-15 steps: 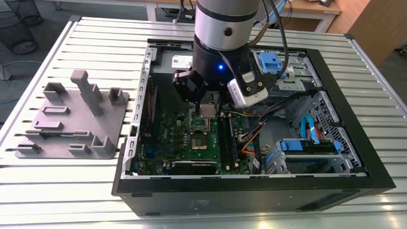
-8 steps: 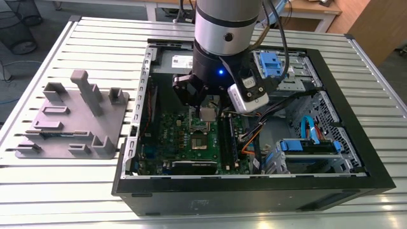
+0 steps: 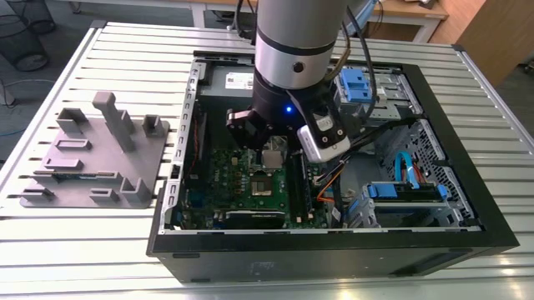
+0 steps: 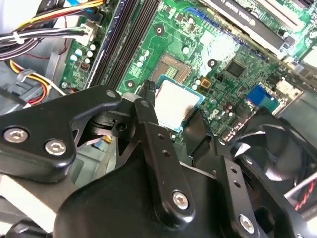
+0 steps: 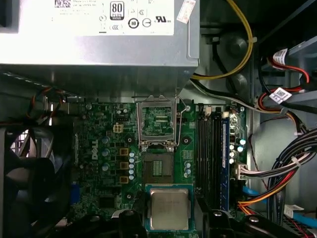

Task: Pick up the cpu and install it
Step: 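Place the cpu into insertion slot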

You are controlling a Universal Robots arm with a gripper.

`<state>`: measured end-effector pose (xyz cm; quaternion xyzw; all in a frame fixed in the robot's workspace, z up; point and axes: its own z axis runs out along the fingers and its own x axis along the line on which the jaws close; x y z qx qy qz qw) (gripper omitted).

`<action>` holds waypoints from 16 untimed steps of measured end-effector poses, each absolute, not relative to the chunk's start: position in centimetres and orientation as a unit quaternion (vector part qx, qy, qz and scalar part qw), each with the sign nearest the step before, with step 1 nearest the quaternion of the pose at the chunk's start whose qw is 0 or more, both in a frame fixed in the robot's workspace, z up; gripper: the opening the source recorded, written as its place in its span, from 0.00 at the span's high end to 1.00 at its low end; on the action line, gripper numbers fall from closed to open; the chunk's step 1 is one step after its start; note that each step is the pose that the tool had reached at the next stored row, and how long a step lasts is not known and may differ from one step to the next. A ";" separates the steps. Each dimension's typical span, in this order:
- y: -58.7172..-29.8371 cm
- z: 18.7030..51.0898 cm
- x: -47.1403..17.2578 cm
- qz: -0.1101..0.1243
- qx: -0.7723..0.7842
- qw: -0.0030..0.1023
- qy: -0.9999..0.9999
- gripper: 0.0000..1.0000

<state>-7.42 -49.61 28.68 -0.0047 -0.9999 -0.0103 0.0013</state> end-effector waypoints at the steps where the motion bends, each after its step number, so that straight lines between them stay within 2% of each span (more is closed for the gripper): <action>1: -49.7 28.5 -7.4 -0.010 -0.005 0.001 -1.000 0.53; 16: -49.9 25.8 -8.2 -0.009 -0.005 0.001 -1.000 0.53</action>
